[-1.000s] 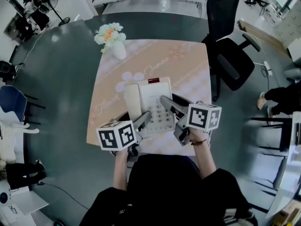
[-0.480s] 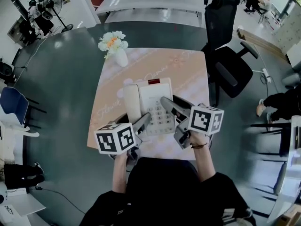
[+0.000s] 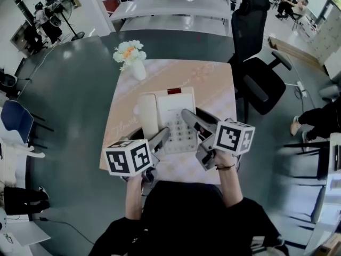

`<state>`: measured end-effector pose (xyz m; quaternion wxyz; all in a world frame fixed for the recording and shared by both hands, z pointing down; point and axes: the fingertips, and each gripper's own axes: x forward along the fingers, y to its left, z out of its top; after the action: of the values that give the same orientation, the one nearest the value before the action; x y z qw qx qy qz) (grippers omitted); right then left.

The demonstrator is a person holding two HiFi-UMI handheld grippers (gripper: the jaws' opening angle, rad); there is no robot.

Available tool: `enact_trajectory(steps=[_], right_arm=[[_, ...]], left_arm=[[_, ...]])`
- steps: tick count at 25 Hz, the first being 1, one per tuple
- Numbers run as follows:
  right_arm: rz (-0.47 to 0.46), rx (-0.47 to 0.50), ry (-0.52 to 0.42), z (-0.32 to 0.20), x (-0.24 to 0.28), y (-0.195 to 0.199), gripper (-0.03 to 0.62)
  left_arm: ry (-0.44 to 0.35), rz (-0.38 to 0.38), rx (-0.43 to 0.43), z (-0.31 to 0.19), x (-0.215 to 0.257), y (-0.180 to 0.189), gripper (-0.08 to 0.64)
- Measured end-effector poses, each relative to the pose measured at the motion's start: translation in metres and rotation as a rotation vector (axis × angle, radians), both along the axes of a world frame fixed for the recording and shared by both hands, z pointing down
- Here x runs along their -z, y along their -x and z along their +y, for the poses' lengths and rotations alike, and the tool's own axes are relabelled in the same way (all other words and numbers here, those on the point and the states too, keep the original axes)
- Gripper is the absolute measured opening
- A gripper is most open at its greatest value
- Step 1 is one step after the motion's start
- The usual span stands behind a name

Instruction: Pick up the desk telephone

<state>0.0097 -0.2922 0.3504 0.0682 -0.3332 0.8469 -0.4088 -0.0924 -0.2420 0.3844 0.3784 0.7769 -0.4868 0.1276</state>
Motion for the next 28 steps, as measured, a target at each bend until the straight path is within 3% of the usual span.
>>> enact_trajectory(steps=[11,28], right_arm=[[-0.023,-0.003,-0.052,0.002,0.020,0.001,0.206],[0.041,-0.047,0.013,0.002,-0.002,-0.006,0.206]], left_arm=[[-0.033,0.004,-0.010,-0.001,0.015,0.000,0.324],[-0.016,0.037,-0.007,0.000,0.001,-0.002,0.324]])
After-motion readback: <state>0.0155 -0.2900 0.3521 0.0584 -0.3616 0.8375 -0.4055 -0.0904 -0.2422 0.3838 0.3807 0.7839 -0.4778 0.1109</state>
